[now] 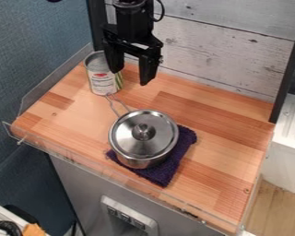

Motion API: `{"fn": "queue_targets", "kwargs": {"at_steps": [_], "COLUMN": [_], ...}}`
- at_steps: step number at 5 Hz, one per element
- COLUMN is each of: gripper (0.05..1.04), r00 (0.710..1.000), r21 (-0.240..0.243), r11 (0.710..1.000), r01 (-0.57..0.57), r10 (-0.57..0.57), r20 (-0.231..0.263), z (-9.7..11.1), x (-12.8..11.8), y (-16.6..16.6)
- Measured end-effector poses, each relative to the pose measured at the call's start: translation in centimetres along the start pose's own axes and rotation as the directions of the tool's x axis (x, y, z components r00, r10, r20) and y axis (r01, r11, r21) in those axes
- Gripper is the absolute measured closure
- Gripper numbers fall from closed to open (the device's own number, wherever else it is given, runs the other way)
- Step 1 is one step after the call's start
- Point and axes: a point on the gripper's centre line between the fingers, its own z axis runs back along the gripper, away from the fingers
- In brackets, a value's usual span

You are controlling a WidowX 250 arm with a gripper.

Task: Open the lid of the pot and move it to top right side of the table

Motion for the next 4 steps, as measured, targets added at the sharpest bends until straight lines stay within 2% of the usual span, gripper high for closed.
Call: {"fn": "queue_targets", "kwargs": {"at_steps": [1,2,4], "gripper": [0.083,0.083,0.083], "r00": [0.999,0.993,0.973], "r21": [-0.01,-0.009,-0.009], "r11": [1.0,0.997,0.981], "r01": [0.003,0.073,0.195], "r10": [-0.003,-0.074,-0.195], "r20": [-0.032,-0.092,-0.125], "z": [-1.1,-3.3,-4.7], "x": [-0.4,-2.3,-5.0], "y": [-0.2,-1.6,-4.2]}}
